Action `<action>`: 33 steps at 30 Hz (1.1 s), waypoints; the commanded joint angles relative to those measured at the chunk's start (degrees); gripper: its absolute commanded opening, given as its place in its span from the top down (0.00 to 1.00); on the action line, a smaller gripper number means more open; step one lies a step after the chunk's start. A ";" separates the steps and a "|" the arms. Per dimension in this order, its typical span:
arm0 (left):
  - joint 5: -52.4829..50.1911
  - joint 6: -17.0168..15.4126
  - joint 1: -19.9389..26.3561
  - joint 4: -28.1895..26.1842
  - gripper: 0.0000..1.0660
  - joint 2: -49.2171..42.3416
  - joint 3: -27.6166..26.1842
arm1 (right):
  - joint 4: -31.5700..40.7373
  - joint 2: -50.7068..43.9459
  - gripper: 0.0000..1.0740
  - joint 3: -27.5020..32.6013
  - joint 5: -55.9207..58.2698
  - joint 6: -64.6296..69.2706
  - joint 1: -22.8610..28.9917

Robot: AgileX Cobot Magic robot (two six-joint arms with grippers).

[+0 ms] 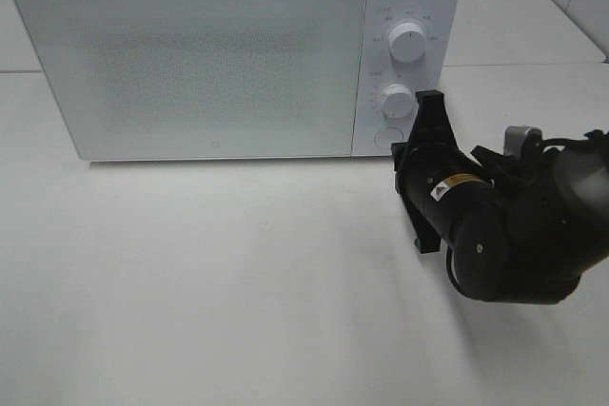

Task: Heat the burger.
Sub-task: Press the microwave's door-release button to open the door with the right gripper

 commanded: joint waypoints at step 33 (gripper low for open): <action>-0.86 -0.23 0.00 -0.29 0.06 -0.29 0.11 | -0.69 4.58 1.00 -12.78 15.30 -5.56 -8.14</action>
